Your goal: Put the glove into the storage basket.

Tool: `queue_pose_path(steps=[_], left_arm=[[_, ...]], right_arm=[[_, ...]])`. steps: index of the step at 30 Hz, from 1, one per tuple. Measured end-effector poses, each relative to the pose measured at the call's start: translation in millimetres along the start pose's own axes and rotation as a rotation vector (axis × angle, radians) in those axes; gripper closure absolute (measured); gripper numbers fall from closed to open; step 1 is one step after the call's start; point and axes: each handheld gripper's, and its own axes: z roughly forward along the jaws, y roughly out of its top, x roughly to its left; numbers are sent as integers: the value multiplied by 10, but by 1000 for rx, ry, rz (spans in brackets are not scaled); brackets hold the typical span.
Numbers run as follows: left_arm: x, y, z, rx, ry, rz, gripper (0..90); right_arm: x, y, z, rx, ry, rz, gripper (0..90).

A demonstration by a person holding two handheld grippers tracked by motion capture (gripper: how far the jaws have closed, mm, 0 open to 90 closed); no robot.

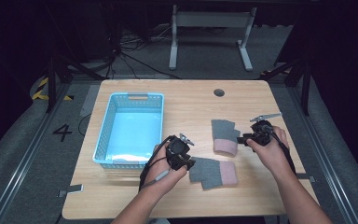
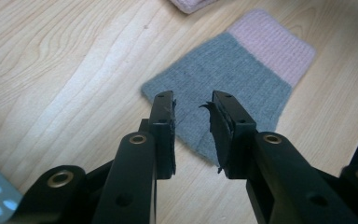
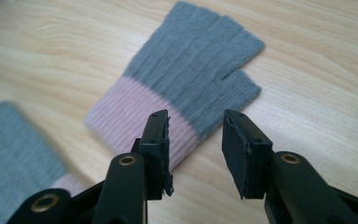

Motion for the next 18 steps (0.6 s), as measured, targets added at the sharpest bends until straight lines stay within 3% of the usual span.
queue_pose_path(steps=[3, 7, 18], left_arm=[[0, -5, -1, -7, -17, 0, 695], [-14, -11, -20, -15, -33, 3, 694], [-42, -12, -48, -37, -19, 28, 688]], right_arm=[[-43, 42, 48, 10, -11, 27, 619], [-125, 106, 224, 59, -19, 114, 597], [-104, 117, 477, 135, -41, 119, 602]])
